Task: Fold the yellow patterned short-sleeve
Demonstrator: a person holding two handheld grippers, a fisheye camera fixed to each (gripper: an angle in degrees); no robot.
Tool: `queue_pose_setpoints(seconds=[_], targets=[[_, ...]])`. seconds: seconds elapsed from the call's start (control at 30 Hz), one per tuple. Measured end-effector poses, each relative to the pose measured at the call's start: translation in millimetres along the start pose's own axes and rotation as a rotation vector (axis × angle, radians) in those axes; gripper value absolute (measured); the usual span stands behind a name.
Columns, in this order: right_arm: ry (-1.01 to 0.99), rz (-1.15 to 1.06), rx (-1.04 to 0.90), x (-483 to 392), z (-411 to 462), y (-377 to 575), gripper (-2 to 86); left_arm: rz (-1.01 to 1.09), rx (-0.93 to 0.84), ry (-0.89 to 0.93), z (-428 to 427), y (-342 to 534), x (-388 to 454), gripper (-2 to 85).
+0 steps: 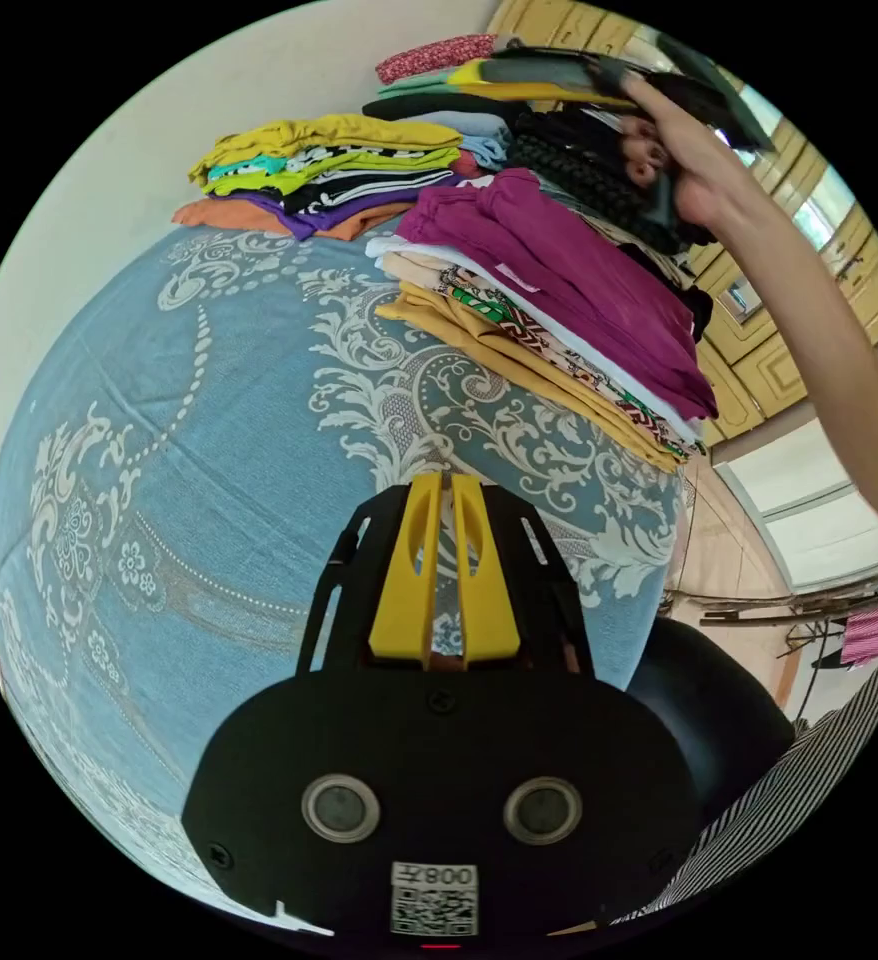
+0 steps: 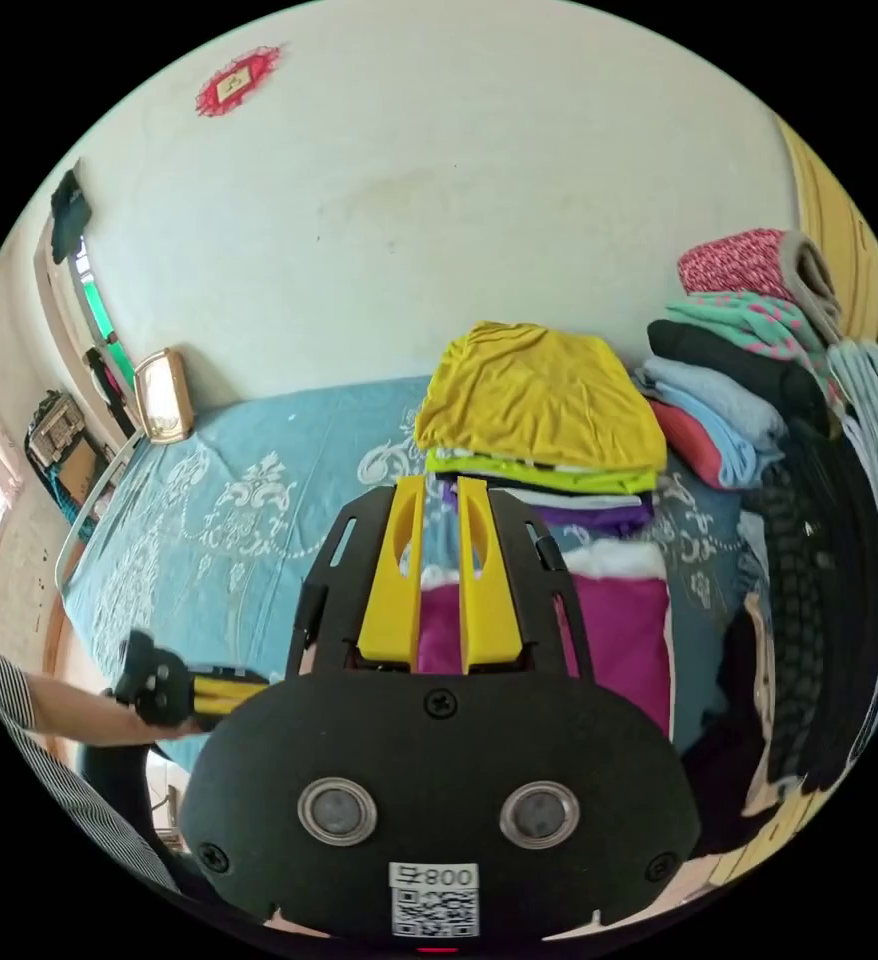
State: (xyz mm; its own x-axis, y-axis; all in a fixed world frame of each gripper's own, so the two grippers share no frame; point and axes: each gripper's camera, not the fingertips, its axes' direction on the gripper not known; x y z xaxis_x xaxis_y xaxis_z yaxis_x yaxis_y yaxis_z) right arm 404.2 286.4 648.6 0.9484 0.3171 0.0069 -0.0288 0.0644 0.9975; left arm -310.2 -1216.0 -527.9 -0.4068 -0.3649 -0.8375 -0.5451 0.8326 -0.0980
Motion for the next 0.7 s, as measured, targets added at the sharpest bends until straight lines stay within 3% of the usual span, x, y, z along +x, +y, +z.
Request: queue_pose_setpoints(seconds=[0.37,0.57,0.7], targets=[[0.169,-0.041,-0.118,-43,107,-157,8.2,-0.025,0.072,0.062,-9,51,-9,2.2],[0.278,0.002,-0.209,-51,141,-176,6.5,-0.024,0.084,0.063,-12,79,-17,2.0],[0.270,0.033,-0.152,-52,131,-170,2.9,-0.027,0.087,0.072,-13,99,-27,1.6]])
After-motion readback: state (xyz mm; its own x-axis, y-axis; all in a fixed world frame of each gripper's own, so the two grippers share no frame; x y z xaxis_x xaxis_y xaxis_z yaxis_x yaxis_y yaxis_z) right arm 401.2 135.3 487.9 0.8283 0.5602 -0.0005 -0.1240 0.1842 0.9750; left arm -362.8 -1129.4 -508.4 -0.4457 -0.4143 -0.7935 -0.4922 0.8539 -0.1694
